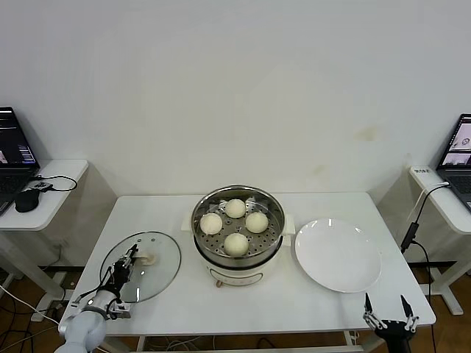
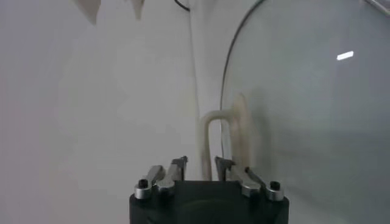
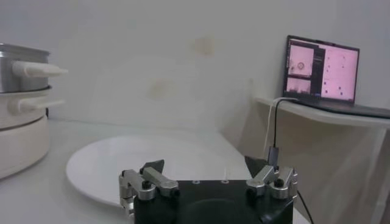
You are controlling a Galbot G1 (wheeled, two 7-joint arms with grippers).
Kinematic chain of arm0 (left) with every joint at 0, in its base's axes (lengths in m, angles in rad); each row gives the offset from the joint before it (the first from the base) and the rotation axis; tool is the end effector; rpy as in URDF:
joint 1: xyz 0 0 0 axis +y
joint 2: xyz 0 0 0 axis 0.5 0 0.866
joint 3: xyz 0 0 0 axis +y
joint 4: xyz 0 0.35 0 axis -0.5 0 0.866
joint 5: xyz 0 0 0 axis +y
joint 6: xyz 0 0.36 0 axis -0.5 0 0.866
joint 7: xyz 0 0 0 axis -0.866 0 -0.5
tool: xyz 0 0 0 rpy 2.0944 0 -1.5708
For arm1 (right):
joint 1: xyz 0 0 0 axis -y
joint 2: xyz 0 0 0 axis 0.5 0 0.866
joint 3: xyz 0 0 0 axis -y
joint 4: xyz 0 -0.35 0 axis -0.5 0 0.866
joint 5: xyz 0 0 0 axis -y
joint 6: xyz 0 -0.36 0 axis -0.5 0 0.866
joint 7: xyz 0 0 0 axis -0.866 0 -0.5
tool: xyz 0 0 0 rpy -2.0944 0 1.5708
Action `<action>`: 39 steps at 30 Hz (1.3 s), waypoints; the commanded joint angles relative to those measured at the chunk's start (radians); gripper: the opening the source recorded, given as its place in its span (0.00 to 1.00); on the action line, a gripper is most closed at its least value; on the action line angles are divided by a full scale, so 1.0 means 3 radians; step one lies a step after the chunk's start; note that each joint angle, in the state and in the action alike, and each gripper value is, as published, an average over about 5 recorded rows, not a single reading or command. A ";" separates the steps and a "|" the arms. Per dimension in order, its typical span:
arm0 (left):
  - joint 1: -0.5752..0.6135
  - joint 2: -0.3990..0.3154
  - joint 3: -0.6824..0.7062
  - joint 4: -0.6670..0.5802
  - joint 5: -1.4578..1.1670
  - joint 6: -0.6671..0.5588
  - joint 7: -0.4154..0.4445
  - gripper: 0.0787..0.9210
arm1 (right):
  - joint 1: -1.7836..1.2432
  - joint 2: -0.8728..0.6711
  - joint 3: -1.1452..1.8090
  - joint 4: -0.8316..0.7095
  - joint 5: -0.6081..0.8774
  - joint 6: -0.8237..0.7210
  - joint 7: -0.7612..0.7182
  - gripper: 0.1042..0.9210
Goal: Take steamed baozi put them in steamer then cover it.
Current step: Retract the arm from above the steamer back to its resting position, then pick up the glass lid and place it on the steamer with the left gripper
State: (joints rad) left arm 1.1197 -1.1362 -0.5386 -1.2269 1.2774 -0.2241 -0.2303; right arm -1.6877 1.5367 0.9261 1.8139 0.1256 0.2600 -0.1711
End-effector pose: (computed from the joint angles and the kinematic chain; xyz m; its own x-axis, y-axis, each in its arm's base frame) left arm 0.3072 0.2031 -0.4488 -0.9804 0.0912 0.1749 0.1663 -0.0945 0.9815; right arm 0.1033 -0.1458 -0.3994 -0.9758 0.1932 0.1027 0.1796 0.9754 -0.1279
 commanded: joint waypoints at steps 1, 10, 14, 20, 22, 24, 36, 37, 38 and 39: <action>0.0007 -0.0004 -0.0007 0.0058 -0.0041 -0.0004 -0.0062 0.23 | -0.0003 -0.0010 -0.0013 -0.0003 -0.0002 -0.0002 -0.0004 0.88; 0.0089 -0.0037 -0.0078 -0.0056 -0.0118 0.0017 -0.0239 0.08 | 0.0001 -0.0045 -0.0023 -0.0017 -0.0001 -0.0002 -0.0010 0.88; 0.0239 -0.0033 -0.0160 -0.0363 -0.0131 0.0106 -0.0293 0.08 | 0.0002 -0.0066 -0.0027 -0.0023 -0.0016 0.0000 -0.0013 0.88; 0.0525 0.0006 -0.0296 -0.1025 -0.0203 0.0357 -0.0185 0.08 | 0.0013 -0.0112 -0.0074 -0.0053 -0.0073 0.0012 -0.0018 0.88; 0.0609 0.0038 -0.0344 -0.1207 -0.0260 0.0442 -0.0120 0.08 | 0.0013 -0.0120 -0.0099 -0.0052 -0.0105 0.0024 -0.0020 0.88; 0.0703 0.0080 -0.0393 -0.1405 -0.0344 0.0535 -0.0032 0.08 | 0.0012 -0.0127 -0.0122 -0.0046 -0.0147 0.0038 -0.0020 0.88; 0.1027 0.0445 -0.0513 -0.2715 -0.1048 0.1402 0.0804 0.08 | -0.0032 -0.0157 -0.0292 0.0046 -0.0454 0.0161 -0.0017 0.88; 0.1021 0.0486 -0.0470 -0.2798 -0.1094 0.1460 0.0867 0.08 | -0.0032 -0.0158 -0.0311 0.0050 -0.0469 0.0165 -0.0016 0.88; 0.1009 0.0518 -0.0420 -0.2867 -0.1117 0.1501 0.0918 0.08 | -0.0031 -0.0158 -0.0331 0.0051 -0.0484 0.0172 -0.0013 0.88; 0.0988 0.0547 -0.0366 -0.2931 -0.1148 0.1538 0.0962 0.08 | -0.0028 -0.0157 -0.0351 0.0046 -0.0499 0.0180 -0.0009 0.88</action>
State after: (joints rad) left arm 1.3617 -1.0545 -0.6733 -1.7702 1.0798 0.0361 -0.1279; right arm -1.6962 1.4910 0.8578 1.8215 0.0281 0.2996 -0.1771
